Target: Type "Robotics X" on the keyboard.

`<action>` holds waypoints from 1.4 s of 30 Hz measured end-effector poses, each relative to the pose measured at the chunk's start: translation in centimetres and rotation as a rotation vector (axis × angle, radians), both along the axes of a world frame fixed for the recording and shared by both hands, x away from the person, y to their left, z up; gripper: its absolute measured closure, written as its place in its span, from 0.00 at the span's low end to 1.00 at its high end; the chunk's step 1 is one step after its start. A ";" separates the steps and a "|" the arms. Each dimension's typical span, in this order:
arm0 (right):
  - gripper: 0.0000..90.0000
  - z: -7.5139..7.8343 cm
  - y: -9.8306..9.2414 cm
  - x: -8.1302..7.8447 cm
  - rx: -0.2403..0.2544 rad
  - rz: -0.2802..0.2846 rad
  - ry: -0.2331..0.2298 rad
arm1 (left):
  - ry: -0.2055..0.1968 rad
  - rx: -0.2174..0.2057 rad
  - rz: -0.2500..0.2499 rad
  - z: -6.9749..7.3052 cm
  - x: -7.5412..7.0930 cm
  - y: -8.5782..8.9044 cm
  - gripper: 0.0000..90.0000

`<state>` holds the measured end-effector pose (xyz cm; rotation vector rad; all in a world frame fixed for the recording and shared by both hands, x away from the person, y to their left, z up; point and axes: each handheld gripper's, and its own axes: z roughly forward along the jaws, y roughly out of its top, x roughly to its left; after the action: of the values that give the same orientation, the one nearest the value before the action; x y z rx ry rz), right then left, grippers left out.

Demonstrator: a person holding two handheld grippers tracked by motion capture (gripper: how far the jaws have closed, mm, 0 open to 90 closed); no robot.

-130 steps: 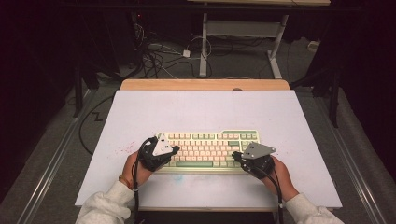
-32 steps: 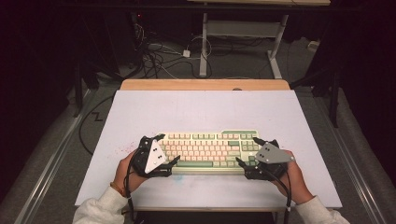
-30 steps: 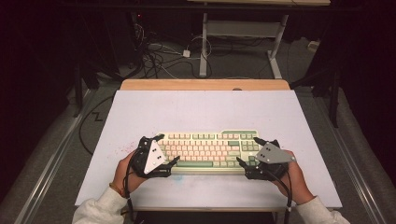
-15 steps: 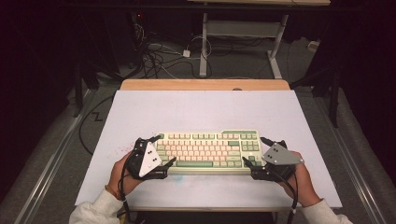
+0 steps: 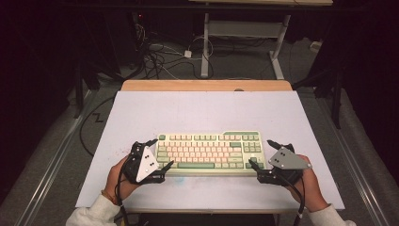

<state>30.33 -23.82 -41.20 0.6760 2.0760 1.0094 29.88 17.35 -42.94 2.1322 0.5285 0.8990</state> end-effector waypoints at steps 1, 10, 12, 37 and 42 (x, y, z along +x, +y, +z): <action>0.19 0.0 -0.1 0.0 0.001 0.000 -0.001 | -0.001 0.002 0.001 0.0 0.0 0.1 0.18; 0.19 0.0 -0.9 -0.5 0.005 -0.009 -0.008 | 0.005 0.002 0.014 -0.4 -0.3 0.8 0.18; 0.19 0.0 -1.1 -0.5 0.003 -0.011 -0.009 | 0.002 0.007 0.020 -0.4 -0.4 1.0 0.18; 0.19 -2.0 -4.4 -1.2 0.023 -0.048 0.020 | 0.052 0.018 0.053 -2.6 -0.7 3.3 0.18; 0.19 -2.9 -5.1 -1.3 0.031 -0.071 0.030 | 0.078 0.025 0.062 -3.5 -0.8 3.9 0.18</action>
<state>29.05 -28.88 -44.11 0.7797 2.0508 0.9981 29.05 21.20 -46.42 2.1917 0.6285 0.8627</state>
